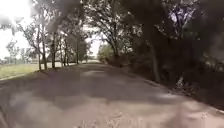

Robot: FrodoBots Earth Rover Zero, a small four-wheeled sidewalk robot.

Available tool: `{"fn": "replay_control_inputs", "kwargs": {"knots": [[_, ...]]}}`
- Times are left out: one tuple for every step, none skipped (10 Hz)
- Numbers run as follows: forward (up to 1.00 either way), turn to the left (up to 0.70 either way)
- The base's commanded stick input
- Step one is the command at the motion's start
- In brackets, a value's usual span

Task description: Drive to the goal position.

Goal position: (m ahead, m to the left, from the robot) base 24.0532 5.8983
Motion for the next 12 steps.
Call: {"fn": "replay_control_inputs", "kwargs": {"knots": [[1.00, -0.06], [1.00, -0.06], [1.00, -0.06], [1.00, -0.05], [1.00, -0.05], [1.00, -0.05], [1.00, -0.05], [1.00, -0.05], [1.00, -0.05], [1.00, -0.05], [1.00, -0.05], [1.00, -0.05]]}}
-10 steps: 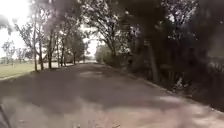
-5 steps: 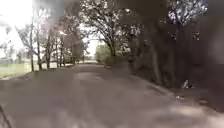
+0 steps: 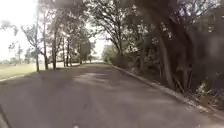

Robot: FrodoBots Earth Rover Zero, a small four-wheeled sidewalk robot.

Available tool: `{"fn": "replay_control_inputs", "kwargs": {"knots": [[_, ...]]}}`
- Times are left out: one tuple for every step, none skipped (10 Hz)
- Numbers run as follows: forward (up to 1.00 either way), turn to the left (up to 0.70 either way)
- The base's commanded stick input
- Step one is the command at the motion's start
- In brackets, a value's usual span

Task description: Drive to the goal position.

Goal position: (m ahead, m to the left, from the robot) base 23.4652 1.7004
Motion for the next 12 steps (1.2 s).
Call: {"fn": "replay_control_inputs", "kwargs": {"knots": [[1.00, -0.05], [1.00, -0.05], [1.00, -0.06], [1.00, -0.06], [1.00, -0.07], [1.00, -0.08], [1.00, -0.07], [1.00, -0.07], [1.00, -0.07], [1.00, -0.08], [1.00, -0.08], [1.00, -0.08]]}}
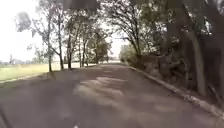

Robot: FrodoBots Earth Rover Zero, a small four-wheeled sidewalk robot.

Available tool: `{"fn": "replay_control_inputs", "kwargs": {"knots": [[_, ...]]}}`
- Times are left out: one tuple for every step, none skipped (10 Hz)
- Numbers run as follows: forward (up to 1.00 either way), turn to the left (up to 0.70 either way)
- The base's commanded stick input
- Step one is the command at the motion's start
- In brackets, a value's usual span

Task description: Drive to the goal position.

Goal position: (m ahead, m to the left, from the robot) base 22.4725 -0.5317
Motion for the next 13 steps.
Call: {"fn": "replay_control_inputs", "kwargs": {"knots": [[1.00, -0.08], [1.00, -0.08], [1.00, -0.08], [1.00, -0.08], [1.00, -0.10], [1.00, -0.11], [1.00, -0.11], [1.00, -0.11], [1.00, -0.11], [1.00, -0.11], [1.00, -0.11], [1.00, -0.10], [1.00, -0.09]]}}
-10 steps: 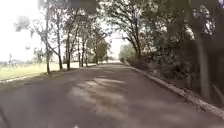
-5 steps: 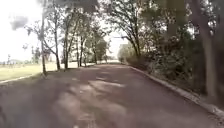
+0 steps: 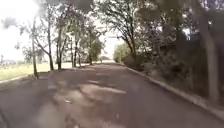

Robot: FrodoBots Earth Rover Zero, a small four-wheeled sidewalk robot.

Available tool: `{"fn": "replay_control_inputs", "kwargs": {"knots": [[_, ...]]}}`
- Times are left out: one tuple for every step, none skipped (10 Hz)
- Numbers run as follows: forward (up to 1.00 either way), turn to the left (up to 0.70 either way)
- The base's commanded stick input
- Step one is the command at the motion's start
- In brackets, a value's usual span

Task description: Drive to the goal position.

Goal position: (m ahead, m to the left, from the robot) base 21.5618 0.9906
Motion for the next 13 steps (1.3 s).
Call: {"fn": "replay_control_inputs", "kwargs": {"knots": [[1.00, -0.08], [1.00, -0.07], [1.00, -0.07], [1.00, -0.07], [1.00, -0.07], [1.00, -0.07], [1.00, -0.07], [1.00, -0.07], [1.00, -0.07], [1.00, -0.07], [1.00, -0.07], [1.00, -0.07], [1.00, -0.07]]}}
